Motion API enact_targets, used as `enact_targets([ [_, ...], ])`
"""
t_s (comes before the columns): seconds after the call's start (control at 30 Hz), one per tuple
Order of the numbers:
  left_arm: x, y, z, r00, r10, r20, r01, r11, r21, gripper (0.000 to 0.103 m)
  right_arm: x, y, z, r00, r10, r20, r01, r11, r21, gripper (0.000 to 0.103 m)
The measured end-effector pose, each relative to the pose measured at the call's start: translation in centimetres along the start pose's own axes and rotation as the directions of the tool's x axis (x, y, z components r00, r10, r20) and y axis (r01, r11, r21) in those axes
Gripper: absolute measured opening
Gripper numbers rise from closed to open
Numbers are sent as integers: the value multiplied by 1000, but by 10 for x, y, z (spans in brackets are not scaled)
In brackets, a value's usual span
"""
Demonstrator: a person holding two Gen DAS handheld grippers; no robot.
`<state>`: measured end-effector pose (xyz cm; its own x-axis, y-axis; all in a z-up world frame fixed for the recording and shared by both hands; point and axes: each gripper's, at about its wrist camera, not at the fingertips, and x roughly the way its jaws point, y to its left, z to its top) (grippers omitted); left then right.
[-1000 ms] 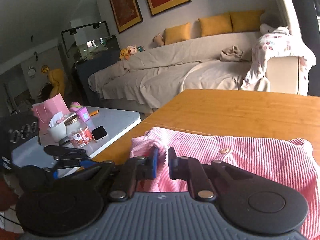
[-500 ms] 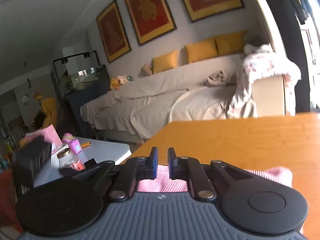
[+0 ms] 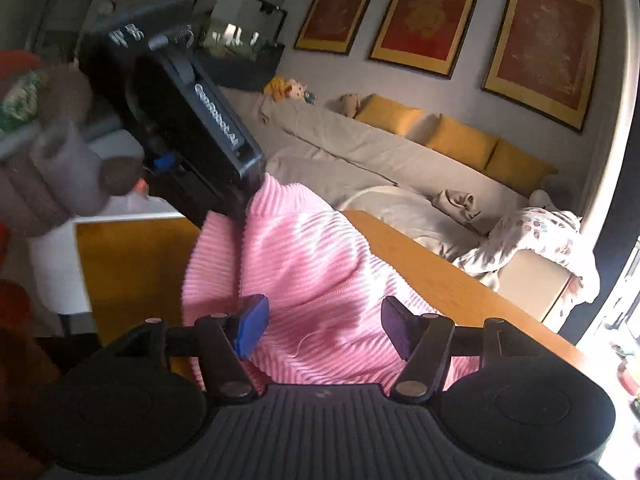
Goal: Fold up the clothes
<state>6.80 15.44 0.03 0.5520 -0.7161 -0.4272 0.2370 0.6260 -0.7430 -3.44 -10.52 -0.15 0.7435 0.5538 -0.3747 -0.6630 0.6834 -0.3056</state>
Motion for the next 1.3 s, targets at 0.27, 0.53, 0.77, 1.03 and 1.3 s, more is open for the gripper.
enact_targets([
  [0.27, -4, 3, 5, 998, -55, 24, 55, 998, -10, 8, -8, 6, 7, 999, 7, 38, -7, 1000, 11, 77],
  [0.53, -15, -14, -8, 996, 73, -56, -61, 980, 192, 19, 15, -34, 13, 999, -40, 1, 38, 975, 220, 17],
  [0.77, -24, -59, -35, 956, 294, 18, -266, 836, 480, 89, 10, -86, 36, 996, -72, 56, 52, 951, 303, 13],
  [1.03, 37, -54, -28, 830, 536, 151, -499, 596, 629, 95, 6, -103, 43, 994, -83, 77, 53, 942, 332, 13],
  [1.3, 35, -15, -4, 879, 472, 66, -428, 721, 546, 27, 11, -109, 43, 994, -83, 77, 53, 941, 334, 13],
])
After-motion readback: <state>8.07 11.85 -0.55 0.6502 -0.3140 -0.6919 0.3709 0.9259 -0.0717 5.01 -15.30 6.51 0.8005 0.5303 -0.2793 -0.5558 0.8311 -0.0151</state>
